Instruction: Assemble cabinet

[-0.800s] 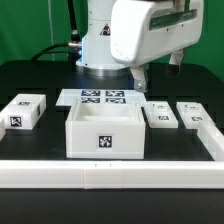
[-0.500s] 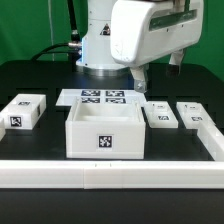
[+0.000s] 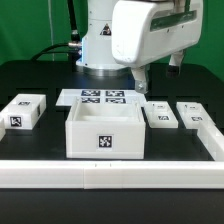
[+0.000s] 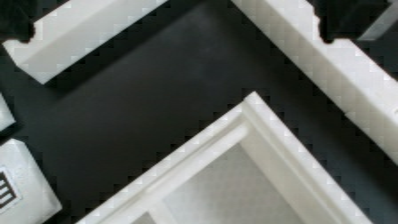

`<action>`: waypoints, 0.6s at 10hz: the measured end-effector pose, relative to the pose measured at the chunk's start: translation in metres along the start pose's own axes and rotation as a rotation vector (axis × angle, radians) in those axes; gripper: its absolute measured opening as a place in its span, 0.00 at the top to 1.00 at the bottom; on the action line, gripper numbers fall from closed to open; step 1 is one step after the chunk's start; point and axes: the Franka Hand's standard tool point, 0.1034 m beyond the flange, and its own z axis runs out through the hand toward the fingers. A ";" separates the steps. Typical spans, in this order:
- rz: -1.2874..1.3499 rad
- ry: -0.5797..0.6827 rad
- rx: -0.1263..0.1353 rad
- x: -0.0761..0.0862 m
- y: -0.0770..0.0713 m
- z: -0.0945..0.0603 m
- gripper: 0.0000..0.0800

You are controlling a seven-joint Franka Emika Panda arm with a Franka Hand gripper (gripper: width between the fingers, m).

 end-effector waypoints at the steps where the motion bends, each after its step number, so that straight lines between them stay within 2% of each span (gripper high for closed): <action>1: -0.046 -0.004 0.006 -0.006 -0.005 0.006 0.00; 6: -0.114 -0.009 0.017 -0.012 -0.010 0.012 0.00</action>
Offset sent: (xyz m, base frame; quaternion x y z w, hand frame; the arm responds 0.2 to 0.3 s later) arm -0.0163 -0.0066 -0.0034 0.0326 -0.0007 0.0044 0.9995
